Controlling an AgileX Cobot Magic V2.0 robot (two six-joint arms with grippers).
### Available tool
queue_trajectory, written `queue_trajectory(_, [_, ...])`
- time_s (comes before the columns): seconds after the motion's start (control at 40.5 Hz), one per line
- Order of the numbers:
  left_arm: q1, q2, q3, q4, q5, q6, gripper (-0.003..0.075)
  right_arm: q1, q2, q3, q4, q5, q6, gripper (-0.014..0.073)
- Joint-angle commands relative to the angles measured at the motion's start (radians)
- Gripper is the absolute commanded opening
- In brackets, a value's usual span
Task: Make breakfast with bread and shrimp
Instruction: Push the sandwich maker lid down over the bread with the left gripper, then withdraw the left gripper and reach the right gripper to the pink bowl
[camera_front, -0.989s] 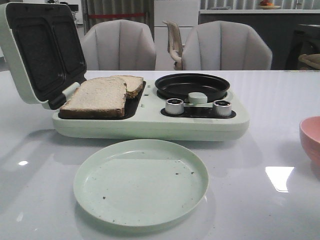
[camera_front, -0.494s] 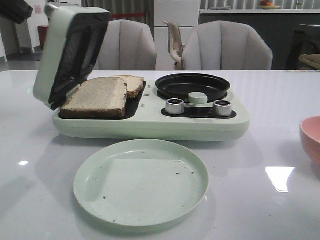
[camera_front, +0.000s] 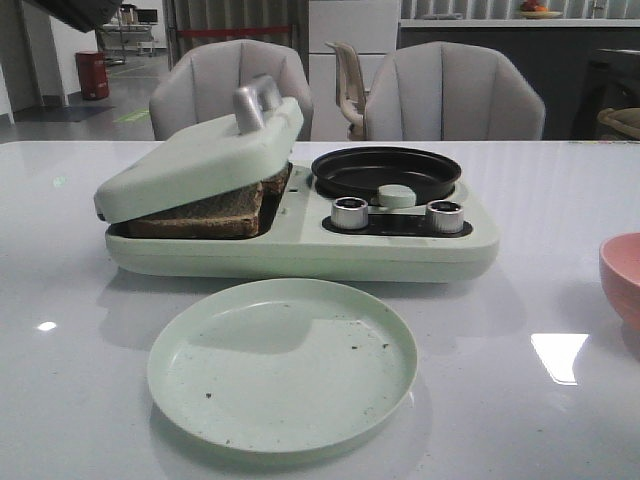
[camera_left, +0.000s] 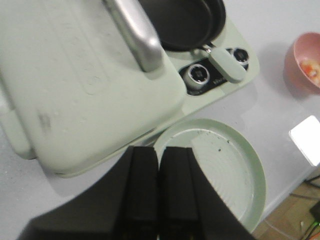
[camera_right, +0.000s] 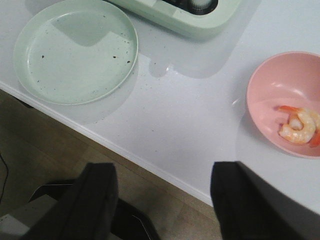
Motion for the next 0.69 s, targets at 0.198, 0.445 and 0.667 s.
queue_trajectory(0.198, [-0.271,-0.238,0.1,0.466,-0.07,-0.413,0.0106,0.002,-0.002,-0.027,-0.004,-0.062,-0.001,0.0516])
queue_trajectory(0.445, [-0.442,-0.453,0.219,0.69,-0.056,-0.637,0.0106,0.002,-0.002,-0.027,-0.004,-0.062,-0.001,0.0516])
queue_trajectory(0.667, [-0.463,-0.656,0.36,0.622,-0.067,-0.643,0.0101,0.002,-0.002,-0.027,-0.004,-0.065,-0.001,0.0516])
